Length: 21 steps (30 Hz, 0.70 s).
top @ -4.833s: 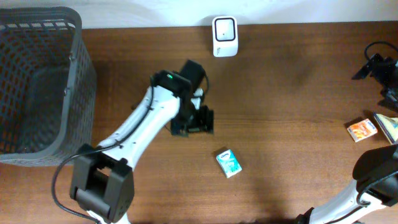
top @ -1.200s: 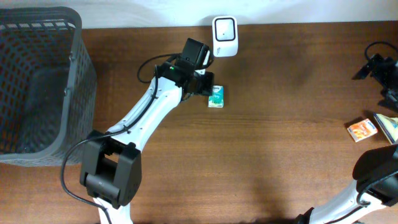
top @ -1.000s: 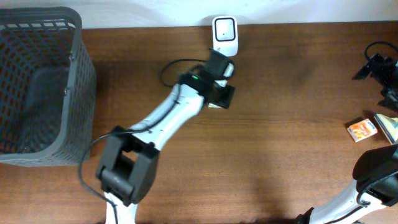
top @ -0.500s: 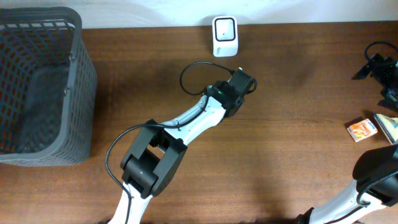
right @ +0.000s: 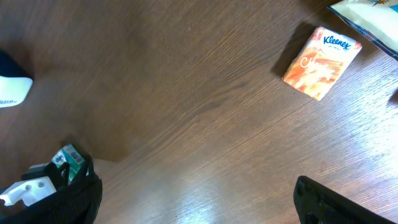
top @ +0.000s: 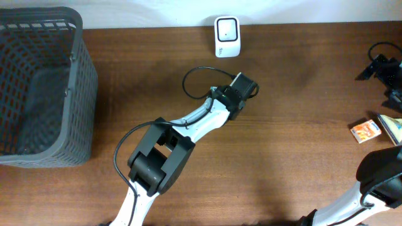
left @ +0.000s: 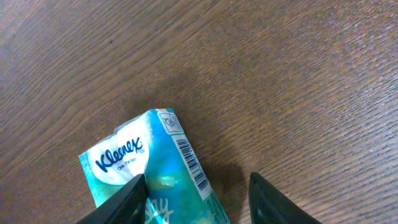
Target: Scan the item barcode
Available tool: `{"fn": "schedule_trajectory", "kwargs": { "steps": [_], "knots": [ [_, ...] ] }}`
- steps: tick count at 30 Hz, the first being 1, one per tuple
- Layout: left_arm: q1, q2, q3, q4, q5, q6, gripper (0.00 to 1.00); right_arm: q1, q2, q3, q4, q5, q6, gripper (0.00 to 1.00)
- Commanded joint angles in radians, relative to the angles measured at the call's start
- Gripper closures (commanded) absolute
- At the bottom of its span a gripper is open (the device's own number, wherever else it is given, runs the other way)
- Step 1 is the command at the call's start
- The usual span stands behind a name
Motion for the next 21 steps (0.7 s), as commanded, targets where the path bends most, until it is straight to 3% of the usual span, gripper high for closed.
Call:
{"fn": "schedule_trajectory", "kwargs": {
  "steps": [1,5,7,11,16,21],
  "knots": [
    [-0.003,0.013,0.002,-0.026,-0.003,-0.011,0.51,-0.001,0.006,0.004,-0.002,-0.005,0.000,0.02],
    [-0.003,0.013,0.002,-0.056,-0.003,-0.011,0.52,-0.001,0.006,0.004,-0.002,-0.005,0.000,0.01],
    [-0.001,0.014,0.002,-0.070,-0.003,-0.011,0.62,-0.001,0.006,0.004,-0.002,-0.005,0.000,0.02],
    [0.005,0.014,0.002,-0.074,-0.003,-0.011,0.67,-0.001,0.006,0.004,-0.002,-0.005,0.000,0.02],
    [0.006,0.014,0.002,-0.070,-0.003,-0.011,1.00,-0.001,0.006,0.004,-0.002,-0.005,0.000,0.01],
    [0.005,-0.021,0.069,-0.127,0.019,-0.011,1.00,-0.001,0.006,0.004,-0.002,-0.005,0.000,0.02]
  ]
}}
